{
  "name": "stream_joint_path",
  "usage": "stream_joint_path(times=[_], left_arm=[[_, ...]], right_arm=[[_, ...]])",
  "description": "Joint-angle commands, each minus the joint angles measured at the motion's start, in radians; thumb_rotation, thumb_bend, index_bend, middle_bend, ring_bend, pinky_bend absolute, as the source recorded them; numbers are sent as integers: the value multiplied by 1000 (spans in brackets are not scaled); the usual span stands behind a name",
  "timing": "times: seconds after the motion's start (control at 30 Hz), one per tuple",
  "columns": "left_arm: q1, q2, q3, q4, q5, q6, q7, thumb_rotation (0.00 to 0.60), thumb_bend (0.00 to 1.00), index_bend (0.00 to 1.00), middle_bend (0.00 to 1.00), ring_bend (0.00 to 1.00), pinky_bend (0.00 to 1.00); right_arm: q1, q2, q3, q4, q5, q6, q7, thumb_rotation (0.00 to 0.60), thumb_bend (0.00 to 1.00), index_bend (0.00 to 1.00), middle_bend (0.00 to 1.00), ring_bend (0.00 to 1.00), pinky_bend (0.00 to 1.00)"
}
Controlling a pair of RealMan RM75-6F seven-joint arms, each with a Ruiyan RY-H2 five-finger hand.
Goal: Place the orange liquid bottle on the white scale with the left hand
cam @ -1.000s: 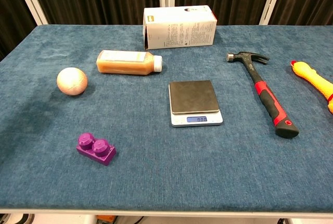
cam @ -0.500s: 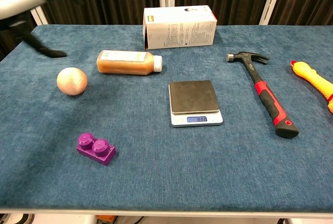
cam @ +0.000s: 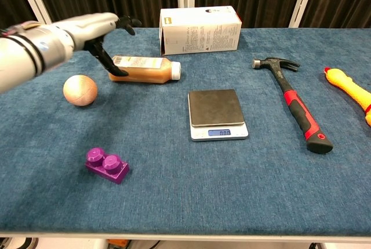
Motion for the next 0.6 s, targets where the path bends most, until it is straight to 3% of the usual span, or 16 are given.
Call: stream_joint_path(times=[0.03, 0.43, 0.6], left_arm=[[-40, -52, -4, 79, -32, -34, -26, 600, 158, 62, 106, 0, 3], [-102, -122, 28, 271, -80, -128, -38, 600, 182, 102, 113, 9, 37], [-115, -153, 41, 330, -40, -119, -73, 600, 214, 223, 242, 127, 144]], right_arm=[[3, -3, 0, 6, 1, -9, 4, 600, 326, 0, 0, 0, 0], [3, -11, 9, 39, 17, -21, 36, 600, 327, 0, 0, 0, 0], [-1, -16, 9, 48, 23, -22, 42, 600, 327, 0, 0, 0, 0]])
